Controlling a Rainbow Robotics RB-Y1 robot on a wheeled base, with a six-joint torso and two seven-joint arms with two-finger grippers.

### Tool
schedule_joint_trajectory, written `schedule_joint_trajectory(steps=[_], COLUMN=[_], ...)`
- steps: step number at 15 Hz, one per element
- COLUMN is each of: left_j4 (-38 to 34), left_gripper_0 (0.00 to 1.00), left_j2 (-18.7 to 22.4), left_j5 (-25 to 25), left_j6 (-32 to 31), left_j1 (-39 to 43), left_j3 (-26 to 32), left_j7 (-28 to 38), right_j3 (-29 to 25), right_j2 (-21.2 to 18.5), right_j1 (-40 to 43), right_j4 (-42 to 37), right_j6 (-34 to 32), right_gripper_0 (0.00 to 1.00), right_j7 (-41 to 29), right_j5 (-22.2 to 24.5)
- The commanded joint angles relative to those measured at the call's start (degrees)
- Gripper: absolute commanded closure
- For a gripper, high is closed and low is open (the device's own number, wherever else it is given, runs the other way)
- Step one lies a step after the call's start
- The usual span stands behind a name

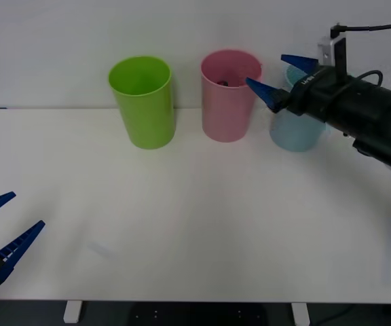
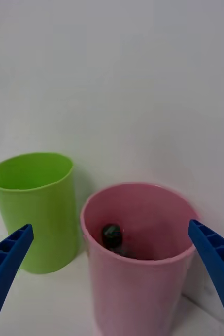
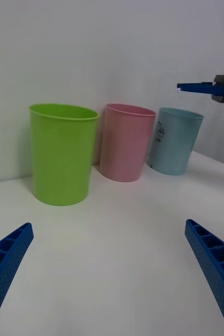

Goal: Grasp the object on the table and drop it into the matching bin: aluminum can to the light blue bin, PET bottle to the pink bin.

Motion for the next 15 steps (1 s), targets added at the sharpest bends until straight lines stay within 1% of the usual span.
schedule_joint_trajectory(steps=[1, 2, 4, 9, 10, 12, 15], left_j4=[0.0, 0.0, 0.0, 0.0, 0.0, 0.0, 0.0], left_gripper_0=[0.00, 0.00, 0.00, 0.00, 0.00, 0.00, 0.00], left_j2=[0.0, 0.0, 0.0, 0.0, 0.0, 0.0, 0.0], left_j5=[0.0, 0.0, 0.0, 0.0, 0.0, 0.0, 0.0], left_j6=[0.0, 0.0, 0.0, 0.0, 0.0, 0.0, 0.0], left_j1=[0.0, 0.0, 0.0, 0.0, 0.0, 0.0, 0.0], left_j3=[0.0, 0.0, 0.0, 0.0, 0.0, 0.0, 0.0], left_j7=[0.0, 0.0, 0.0, 0.0, 0.0, 0.0, 0.0], right_j3=[-4.2, -6.2, -11.0, -23.7, -26.5, -31.1, -36.2], right_j2=[-2.9, -3.8, -4.7, -5.4, -5.4, -5.4, -5.3], right_j1=[6.9, 10.0, 15.6, 30.5, 33.7, 39.9, 48.3], right_j4=[-6.6, -9.0, -12.0, -17.9, -18.8, -20.3, -22.0], right_j6=[-0.5, -1.3, -5.0, -14.4, -15.9, -18.4, -20.1], right_gripper_0=[0.00, 0.00, 0.00, 0.00, 0.00, 0.00, 0.00], right_j7=[1.0, 1.4, 2.4, 5.9, 8.7, 12.0, 17.3], right_j5=[-0.2, -0.4, -0.5, -0.5, -0.6, -1.4, -3.8])
